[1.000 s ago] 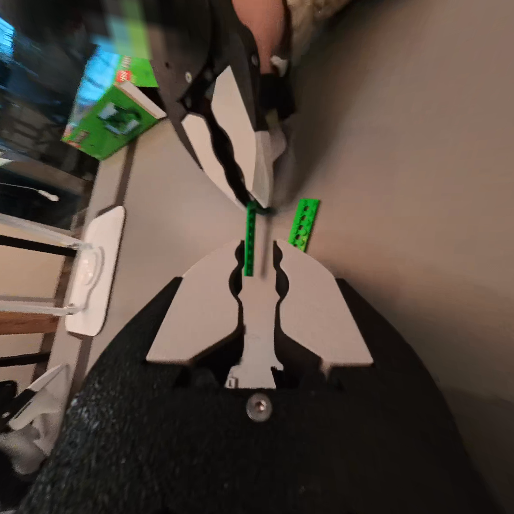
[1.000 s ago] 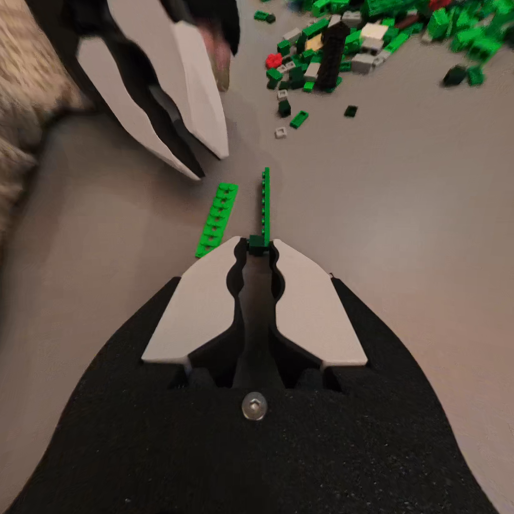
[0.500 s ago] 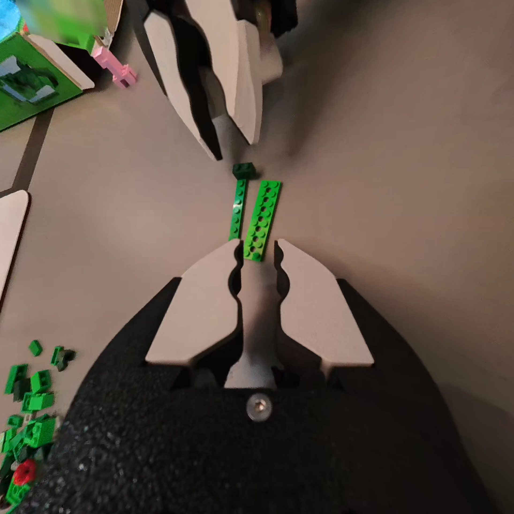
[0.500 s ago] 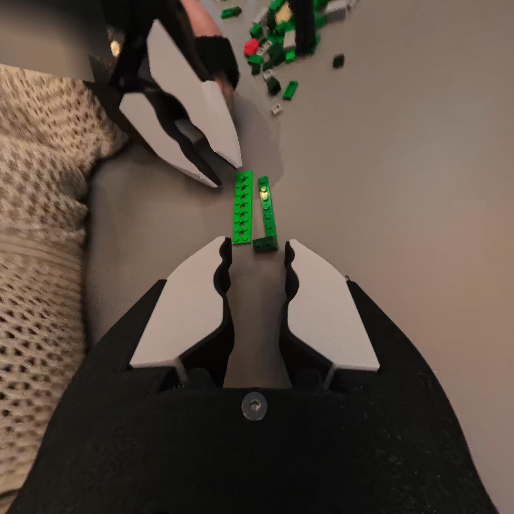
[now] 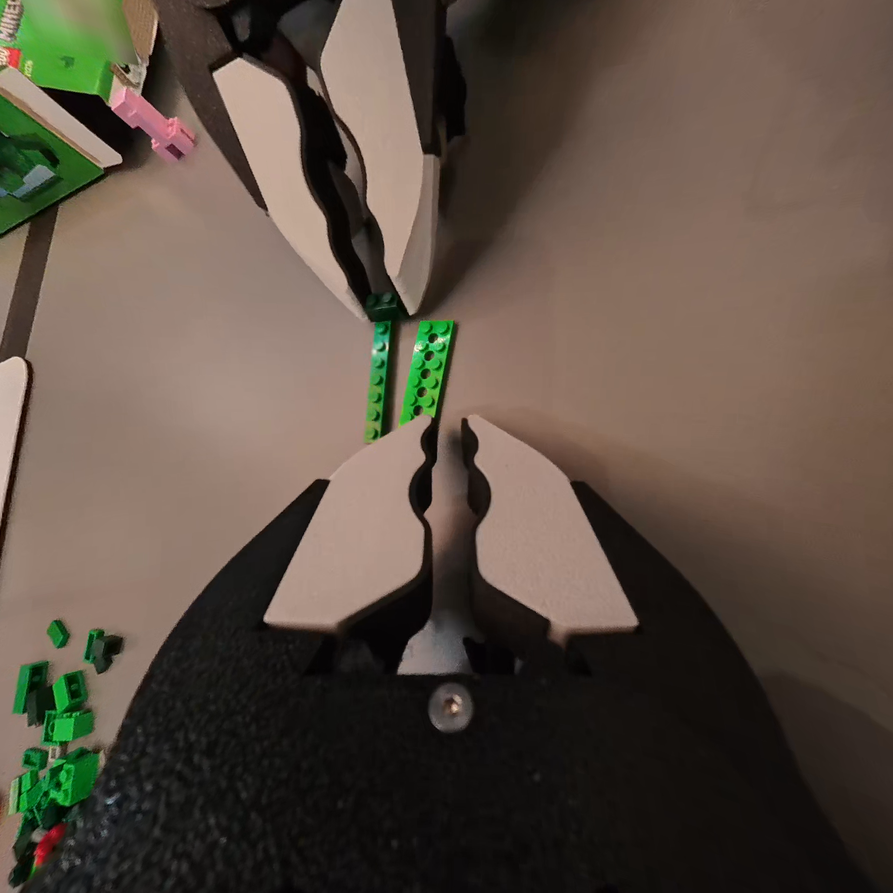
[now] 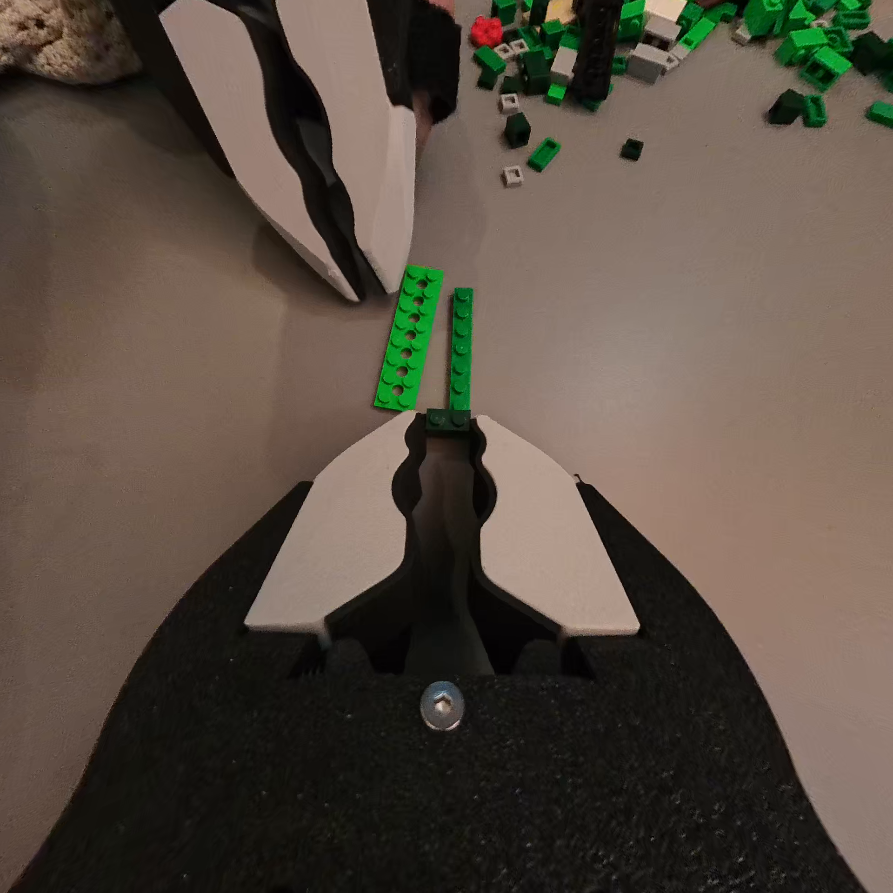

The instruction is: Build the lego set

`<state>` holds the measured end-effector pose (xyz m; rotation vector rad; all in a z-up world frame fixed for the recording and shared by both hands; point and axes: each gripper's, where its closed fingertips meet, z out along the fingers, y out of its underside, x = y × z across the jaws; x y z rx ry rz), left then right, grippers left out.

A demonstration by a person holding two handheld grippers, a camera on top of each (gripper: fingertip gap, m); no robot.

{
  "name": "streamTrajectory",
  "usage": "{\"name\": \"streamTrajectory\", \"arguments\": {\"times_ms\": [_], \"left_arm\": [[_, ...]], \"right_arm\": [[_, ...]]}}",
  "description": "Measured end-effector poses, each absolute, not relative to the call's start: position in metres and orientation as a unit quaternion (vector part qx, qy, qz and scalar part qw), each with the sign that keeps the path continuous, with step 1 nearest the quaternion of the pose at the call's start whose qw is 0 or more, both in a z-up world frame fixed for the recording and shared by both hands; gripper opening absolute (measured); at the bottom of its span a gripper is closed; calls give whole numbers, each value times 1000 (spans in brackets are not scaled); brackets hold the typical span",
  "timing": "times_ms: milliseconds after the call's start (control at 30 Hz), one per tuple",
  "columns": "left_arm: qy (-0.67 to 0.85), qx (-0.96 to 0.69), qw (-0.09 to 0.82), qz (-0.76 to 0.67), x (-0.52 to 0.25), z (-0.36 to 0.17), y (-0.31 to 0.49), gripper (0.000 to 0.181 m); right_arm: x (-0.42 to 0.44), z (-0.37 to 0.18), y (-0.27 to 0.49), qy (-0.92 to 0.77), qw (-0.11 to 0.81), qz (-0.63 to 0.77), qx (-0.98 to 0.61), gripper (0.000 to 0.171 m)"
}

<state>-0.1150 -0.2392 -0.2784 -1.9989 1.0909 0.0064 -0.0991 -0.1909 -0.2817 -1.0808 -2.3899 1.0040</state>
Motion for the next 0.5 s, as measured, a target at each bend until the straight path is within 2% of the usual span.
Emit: {"name": "streamTrajectory", "arguments": {"times_ms": [67,333,500], "left_arm": [[436,-794,423,1,-115,-275,-241,0],[426,-793,436,3,-118,-269,-241,0],[401,-796,450,58,-127,-265,-226,13]], "right_arm": [[-100,-278,-192,-833,174,358,-383,16],[-102,-279,-201,-840,174,332,-393,16],[-100,-280,-203,-845,166,322,-393,16]]}}
